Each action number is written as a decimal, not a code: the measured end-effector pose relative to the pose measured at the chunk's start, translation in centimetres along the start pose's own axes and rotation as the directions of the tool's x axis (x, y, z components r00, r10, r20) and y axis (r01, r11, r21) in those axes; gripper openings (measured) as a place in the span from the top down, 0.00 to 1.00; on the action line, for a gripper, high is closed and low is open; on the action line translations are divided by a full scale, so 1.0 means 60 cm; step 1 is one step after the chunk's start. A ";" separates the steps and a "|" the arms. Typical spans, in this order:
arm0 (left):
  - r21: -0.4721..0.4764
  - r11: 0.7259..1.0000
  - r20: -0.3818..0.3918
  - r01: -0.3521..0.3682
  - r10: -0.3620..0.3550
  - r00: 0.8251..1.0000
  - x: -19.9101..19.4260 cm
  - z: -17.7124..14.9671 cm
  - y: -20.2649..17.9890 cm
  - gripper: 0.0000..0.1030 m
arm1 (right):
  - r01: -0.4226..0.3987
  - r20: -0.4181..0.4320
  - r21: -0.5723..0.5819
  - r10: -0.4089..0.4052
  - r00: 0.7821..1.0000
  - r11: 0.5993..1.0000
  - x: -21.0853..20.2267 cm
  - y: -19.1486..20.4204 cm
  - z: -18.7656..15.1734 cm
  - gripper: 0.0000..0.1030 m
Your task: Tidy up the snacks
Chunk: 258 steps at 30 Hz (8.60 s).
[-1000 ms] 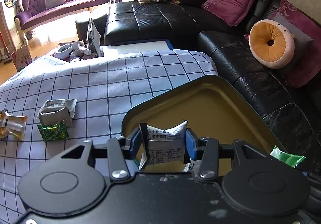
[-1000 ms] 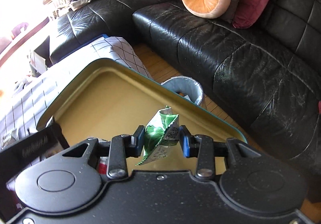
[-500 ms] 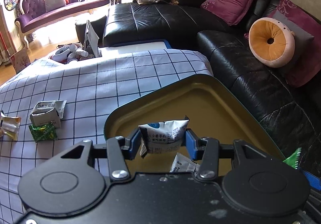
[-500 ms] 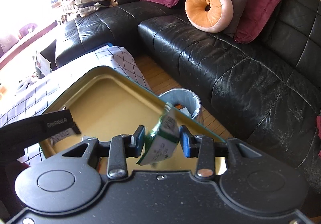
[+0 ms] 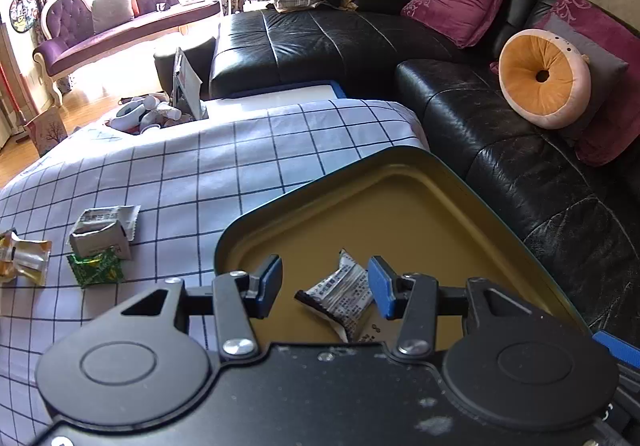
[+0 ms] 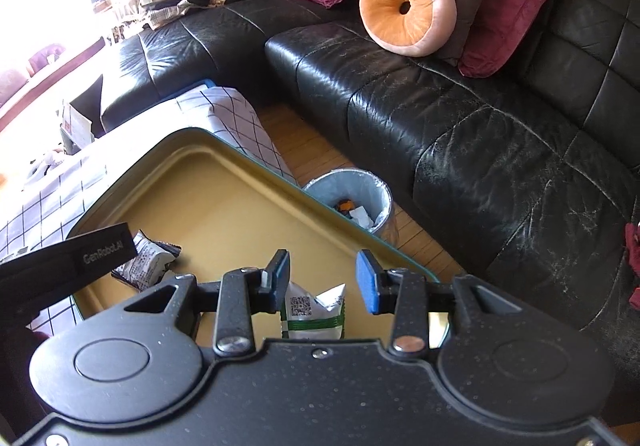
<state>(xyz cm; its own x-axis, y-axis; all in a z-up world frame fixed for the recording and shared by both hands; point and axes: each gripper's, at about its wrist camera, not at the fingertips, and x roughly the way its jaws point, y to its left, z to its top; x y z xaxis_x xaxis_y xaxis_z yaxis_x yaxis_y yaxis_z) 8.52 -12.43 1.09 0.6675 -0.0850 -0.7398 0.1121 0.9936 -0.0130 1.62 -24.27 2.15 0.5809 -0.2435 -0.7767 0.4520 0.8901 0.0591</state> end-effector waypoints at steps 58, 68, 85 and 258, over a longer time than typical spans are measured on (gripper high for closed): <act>-0.083 0.964 -0.064 -0.252 0.247 0.967 -0.044 -0.017 0.271 0.52 | -0.095 -0.107 -0.203 0.075 0.991 0.975 -0.014 0.228 -0.045 0.53; -0.104 0.939 -0.097 -0.328 0.319 0.943 -0.044 -0.030 0.336 0.52 | -0.180 -0.187 -0.263 0.133 0.973 0.948 -0.012 0.287 -0.064 0.53; -0.194 0.878 -0.165 -0.438 0.411 0.897 -0.049 -0.054 0.453 0.51 | -0.274 -0.294 -0.412 0.158 0.943 0.869 -0.018 0.396 -0.121 0.53; -0.449 0.886 -0.151 -0.120 0.058 0.987 -0.061 -0.110 0.620 0.50 | -0.577 -0.347 -0.378 0.467 0.813 0.724 0.011 0.448 -0.093 0.52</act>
<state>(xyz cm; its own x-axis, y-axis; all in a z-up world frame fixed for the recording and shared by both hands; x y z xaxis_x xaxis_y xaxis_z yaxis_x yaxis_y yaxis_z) 5.40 25.31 -1.12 0.5540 -0.0154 -0.8324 -0.3114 0.9234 -0.2244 10.40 1.65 -0.29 0.4485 0.3516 -0.8217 -0.2639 0.9305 0.2541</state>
